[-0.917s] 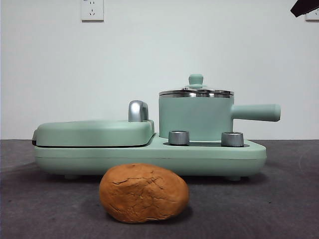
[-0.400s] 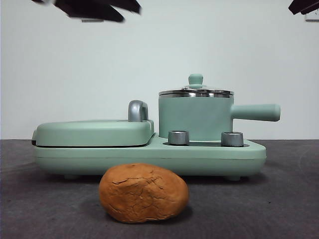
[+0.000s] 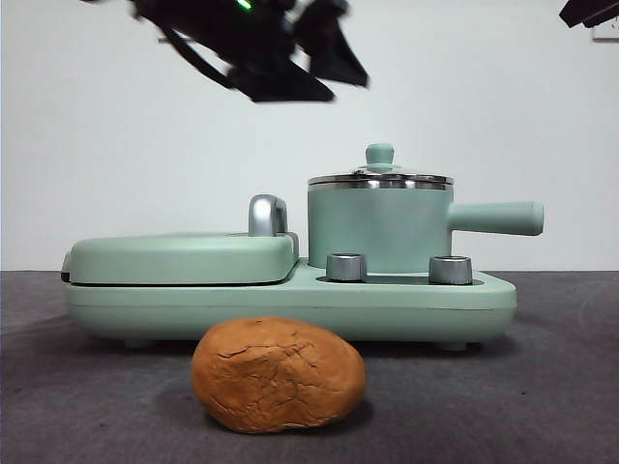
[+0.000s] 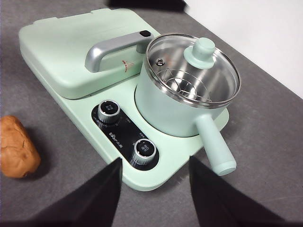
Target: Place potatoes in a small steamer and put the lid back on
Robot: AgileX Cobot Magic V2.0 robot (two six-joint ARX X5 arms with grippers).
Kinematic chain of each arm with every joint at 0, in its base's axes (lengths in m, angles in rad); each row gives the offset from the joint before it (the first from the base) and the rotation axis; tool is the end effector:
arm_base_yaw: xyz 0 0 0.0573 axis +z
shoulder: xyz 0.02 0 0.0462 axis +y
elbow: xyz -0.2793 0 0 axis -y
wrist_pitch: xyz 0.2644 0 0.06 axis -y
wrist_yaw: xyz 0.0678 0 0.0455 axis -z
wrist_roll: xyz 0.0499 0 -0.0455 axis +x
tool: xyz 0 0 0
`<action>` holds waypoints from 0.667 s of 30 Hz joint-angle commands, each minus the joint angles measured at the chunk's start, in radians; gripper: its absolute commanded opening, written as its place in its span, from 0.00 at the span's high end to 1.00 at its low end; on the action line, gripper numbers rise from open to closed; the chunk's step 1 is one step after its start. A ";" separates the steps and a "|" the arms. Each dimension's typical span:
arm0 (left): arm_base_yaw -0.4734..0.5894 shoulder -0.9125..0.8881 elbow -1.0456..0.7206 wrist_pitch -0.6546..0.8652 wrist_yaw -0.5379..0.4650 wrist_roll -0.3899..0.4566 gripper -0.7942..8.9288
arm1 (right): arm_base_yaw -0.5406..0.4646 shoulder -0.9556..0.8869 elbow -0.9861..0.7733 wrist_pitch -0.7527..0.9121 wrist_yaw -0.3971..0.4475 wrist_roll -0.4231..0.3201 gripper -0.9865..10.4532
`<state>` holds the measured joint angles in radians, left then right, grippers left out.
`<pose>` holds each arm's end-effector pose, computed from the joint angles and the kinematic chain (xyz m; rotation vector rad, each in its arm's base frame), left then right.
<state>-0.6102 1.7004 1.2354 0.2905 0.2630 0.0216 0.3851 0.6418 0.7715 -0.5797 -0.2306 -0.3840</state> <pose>0.3479 -0.2591 0.2954 0.0513 0.1680 -0.8729 0.1398 0.0690 0.3138 -0.4006 0.3342 0.6858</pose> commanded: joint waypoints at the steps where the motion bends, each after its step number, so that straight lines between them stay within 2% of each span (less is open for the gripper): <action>1: -0.018 0.104 0.107 -0.003 -0.002 -0.010 0.64 | 0.005 0.004 0.018 0.010 0.004 0.019 0.72; 9: -0.024 0.282 0.248 -0.007 -0.011 -0.008 0.64 | 0.005 0.004 0.018 0.010 0.003 0.019 0.72; 20: -0.026 0.323 0.251 -0.021 -0.058 -0.006 0.64 | 0.005 0.004 0.018 0.010 0.003 0.023 0.72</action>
<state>-0.6250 1.9972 1.4651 0.2722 0.2081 0.0143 0.3851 0.6418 0.7715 -0.5797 -0.2306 -0.3824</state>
